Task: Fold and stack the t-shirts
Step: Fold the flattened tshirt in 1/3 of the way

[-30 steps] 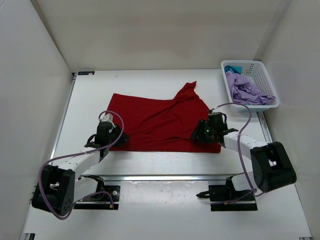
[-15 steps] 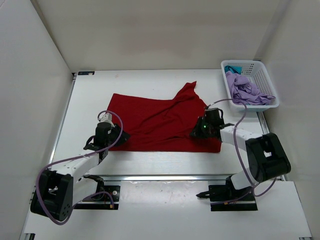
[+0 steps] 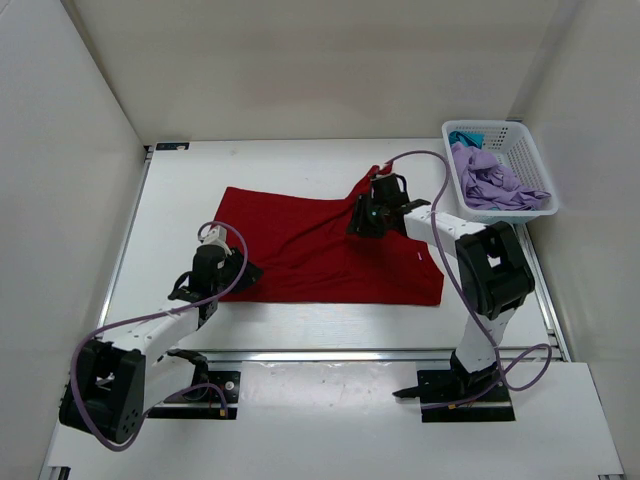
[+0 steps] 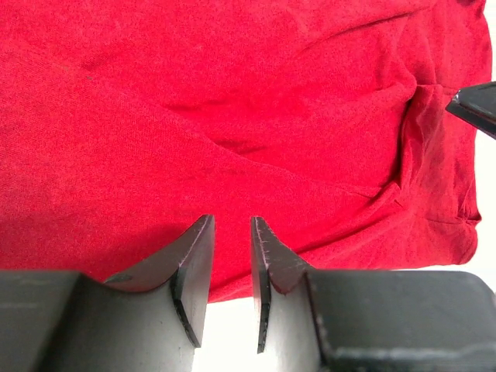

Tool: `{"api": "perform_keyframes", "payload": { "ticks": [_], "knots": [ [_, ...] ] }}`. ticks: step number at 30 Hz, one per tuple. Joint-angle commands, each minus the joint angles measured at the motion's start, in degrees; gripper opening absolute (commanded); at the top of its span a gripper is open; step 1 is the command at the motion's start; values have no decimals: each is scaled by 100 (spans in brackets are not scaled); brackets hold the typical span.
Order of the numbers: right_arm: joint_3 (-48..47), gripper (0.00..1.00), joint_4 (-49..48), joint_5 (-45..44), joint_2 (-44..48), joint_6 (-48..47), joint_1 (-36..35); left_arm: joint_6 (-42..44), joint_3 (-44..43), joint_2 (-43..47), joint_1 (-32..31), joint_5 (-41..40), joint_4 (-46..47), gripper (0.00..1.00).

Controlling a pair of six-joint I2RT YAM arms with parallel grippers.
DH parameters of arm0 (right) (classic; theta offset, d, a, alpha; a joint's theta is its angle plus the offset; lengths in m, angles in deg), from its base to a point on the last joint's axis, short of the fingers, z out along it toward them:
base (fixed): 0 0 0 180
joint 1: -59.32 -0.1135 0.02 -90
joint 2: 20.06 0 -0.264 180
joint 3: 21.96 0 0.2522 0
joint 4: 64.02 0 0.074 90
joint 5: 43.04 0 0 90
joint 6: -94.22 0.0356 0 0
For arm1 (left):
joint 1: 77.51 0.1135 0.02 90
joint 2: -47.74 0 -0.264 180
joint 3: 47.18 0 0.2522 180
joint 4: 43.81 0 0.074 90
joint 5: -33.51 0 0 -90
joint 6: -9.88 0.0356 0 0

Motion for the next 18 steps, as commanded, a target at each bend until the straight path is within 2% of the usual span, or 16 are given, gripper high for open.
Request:
{"api": "perform_keyframes", "payload": {
  "ticks": [1, 4, 6, 8, 9, 14, 18],
  "knots": [
    [-222, 41, 242, -357, 202, -268, -200, -12, -123, 175, -130, -50, -16, 36],
    [435, 35, 15, -594, 876, -216, -341, 76, -281, 132, -516, -313, -95, 36],
    [1049, 19, -267, -673, 1370, -119, -403, 137, -386, 35, -737, -410, -113, 36],
    [1665, 7, -521, -517, 1809, -57, -534, 155, -474, -254, -860, -446, -78, 35],
    [1799, 5, -575, -377, 1820, -57, -543, 242, -527, -334, -843, -359, -69, 36],
    [2440, 0, -382, -392, 1688, -207, -982, 225, -423, -967, -475, -60, -8, 33],
    [2977, 0, -523, -384, 1820, -145, -1035, 49, 25, -906, -131, 240, -24, 33]
  ]
}}
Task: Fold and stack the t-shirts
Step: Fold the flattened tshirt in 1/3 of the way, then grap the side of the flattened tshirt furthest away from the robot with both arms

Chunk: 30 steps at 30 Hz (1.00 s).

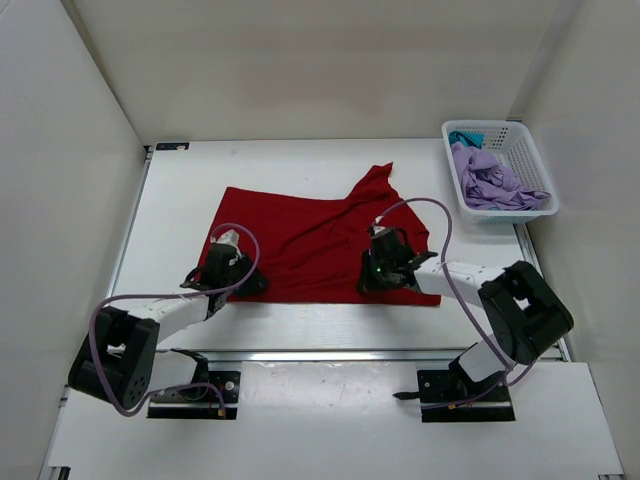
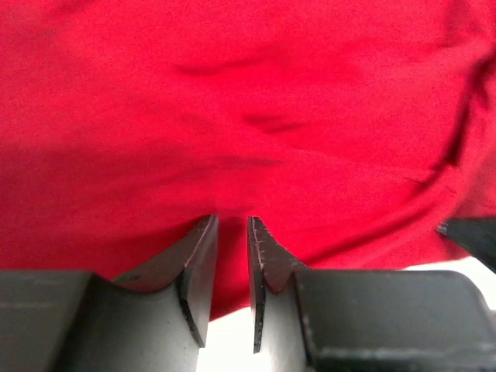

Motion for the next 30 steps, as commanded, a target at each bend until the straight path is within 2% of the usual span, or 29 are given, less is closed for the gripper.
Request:
{"api": "perform_keyframes", "payload": {
  "ticks": [1, 7, 10, 12, 13, 15, 16, 18, 19, 20, 24, 30],
  "knots": [
    [431, 0, -127, -65, 207, -34, -17, -88, 376, 239, 212, 174, -55, 34],
    [898, 1, 172, 120, 883, 72, -298, -404, 982, 1380, -34, 85, -882, 35],
    [645, 12, 356, 523, 1138, -42, 8, -423, 1133, 1953, 203, 217, -1014, 37],
    [328, 21, 330, 700, 1332, -139, 228, -292, 573, 2059, 353, 157, -1215, 39],
    [92, 22, 304, 744, 1428, -156, 403, -143, 352, 2024, 405, -35, -1259, 39],
    [-217, 24, 155, 893, 1386, -218, 650, -1, -437, 1744, 441, -230, -1173, 41],
    [-392, 22, 76, 1007, 1342, -209, 790, 113, -685, 1447, 571, -344, -1128, 42],
    [-683, 7, 75, 1060, 1053, -262, 897, 236, -1500, 622, 756, -625, -970, 42],
    [-823, 2, 75, 1121, 929, -288, 880, 332, -1922, 139, 923, -626, -970, 42],
    [-851, 1, 40, 1113, 893, -280, 862, 403, -2092, -101, 977, -870, -961, 44],
    [-562, 3, -187, 1131, 945, -289, 730, 290, -3277, -1584, 1574, -855, -1039, 45],
    [0, 4, -320, 1341, 1279, -323, 923, 667, -5139, -3299, 1689, -1398, -1425, 51]
  ]
}}
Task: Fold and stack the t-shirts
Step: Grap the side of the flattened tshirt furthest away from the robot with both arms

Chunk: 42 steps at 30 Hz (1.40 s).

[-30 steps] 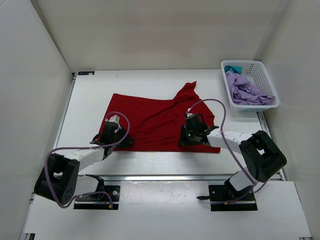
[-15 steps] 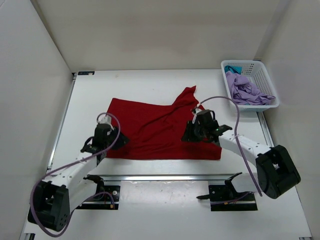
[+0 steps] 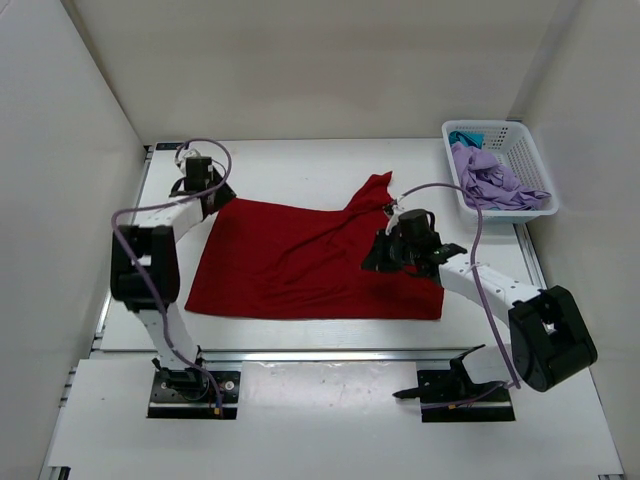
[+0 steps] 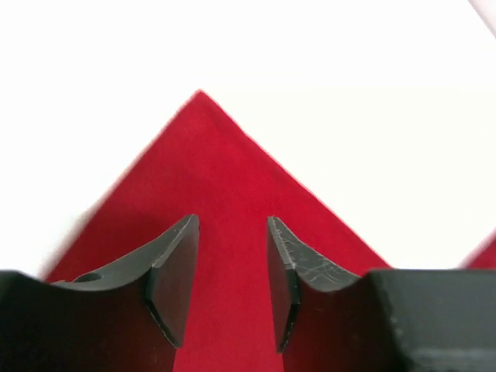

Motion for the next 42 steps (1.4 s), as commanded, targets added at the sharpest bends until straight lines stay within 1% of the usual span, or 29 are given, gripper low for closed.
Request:
{"api": "perform_keyframes", "payload": {
  "ticks": [1, 4, 5, 7, 10, 14, 19, 22, 24, 28, 29, 31, 33, 34, 36, 37, 39, 42],
  "knots": [
    [288, 4, -226, 164, 324, -122, 60, 394, -1153, -578, -14, -592, -493, 52],
    [577, 4, -279, 155, 561, -123, 69, 518, -1795, -1289, 21, -734, -766, 53],
    [613, 4, -244, 155, 553, -122, 104, 605, -1893, -1396, -5, -804, -828, 52],
    [692, 4, -314, 155, 685, -131, 183, 754, -2393, -1790, -22, -927, -1170, 53],
    [772, 5, -367, 286, 764, -105, 315, 1018, -2807, -2169, -92, -1051, -1425, 53],
    [701, 5, -358, 322, 738, -149, 333, 1124, -3239, -2460, -137, -1139, -1724, 55],
    [710, 5, -437, 392, 738, -114, 385, 1230, -3573, -2679, -119, -1077, -2049, 53],
    [658, 5, -472, 401, 808, -88, 438, 1388, -3757, -2776, -128, -1095, -2322, 49],
    [640, 5, -472, 445, 878, -70, 508, 1475, -3872, -2838, -137, -1139, -2445, 50],
    [482, 6, -411, 506, 1098, -61, 614, 1493, -4161, -3005, -58, -1156, -2718, 49],
    [447, 6, -420, 524, 1194, -44, 666, 1459, -4301, -3092, -119, -1139, -2822, 51],
    [429, 8, -376, 611, 1274, -26, 718, 1581, -4670, -3312, -171, -1226, -3121, 51],
    [385, 9, -350, 612, 1484, 9, 763, 1686, -5284, -3680, -268, -1411, -3586, 51],
    [402, 9, -332, 673, 1555, 9, 798, 1791, -5426, -3760, -260, -1577, -3684, 51],
    [324, 9, -288, 621, 1756, 44, 868, 1853, -5909, -4006, -356, -1623, -4069, 45],
    [358, 10, -288, 655, 1783, 27, 912, 1836, -6068, -4077, -322, -1614, -4193, 44],
    [341, 10, -296, 665, 1898, 27, 1018, 1836, -6139, -4157, -321, -1570, -4291, 43],
    [367, 11, -349, 796, 1846, 18, 1123, 1845, -5956, -4104, -286, -1605, -4187, 41]
  ]
}}
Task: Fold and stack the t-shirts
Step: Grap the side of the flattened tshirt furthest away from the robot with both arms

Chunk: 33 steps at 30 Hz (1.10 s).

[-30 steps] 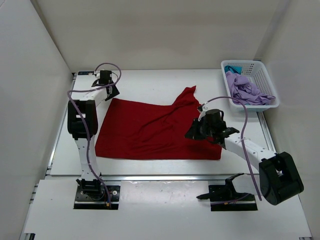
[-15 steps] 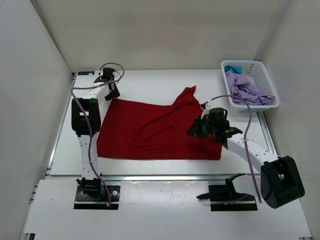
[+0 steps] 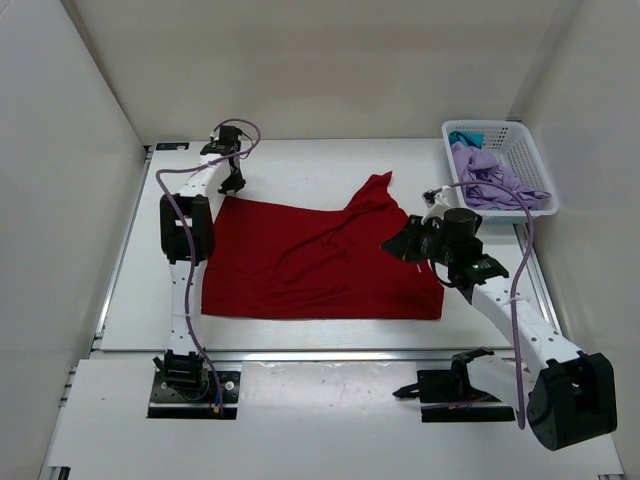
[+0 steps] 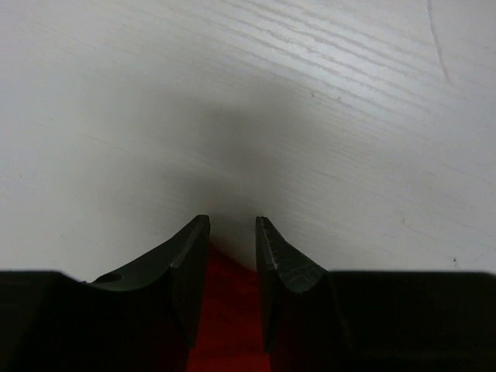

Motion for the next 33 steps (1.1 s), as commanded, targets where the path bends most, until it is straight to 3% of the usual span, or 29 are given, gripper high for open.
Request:
{"api": "perform_keyframes", "payload": {
  "ticks": [1, 12, 23, 28, 29, 33],
  "knots": [
    [-125, 10, -161, 167, 22, -25, 96, 101, 29, 167, -11, -134, -330, 41],
    [-124, 10, -205, 71, -180, -87, -106, -84, 1094, 765, 314, 419, 285, 50],
    [-63, 11, -354, 0, -215, -8, -211, 49, 987, 659, 112, 331, 144, 27],
    [-71, 14, -679, -79, -408, 133, -27, -4, 1145, 791, 182, 236, 285, 5],
    [-132, 16, -706, -218, -574, 176, 60, -22, 1172, 843, 243, 279, 311, 0],
    [-860, 23, -697, -965, -1679, -25, 298, -163, 1688, 1326, 358, 446, 687, 0]
  ]
}}
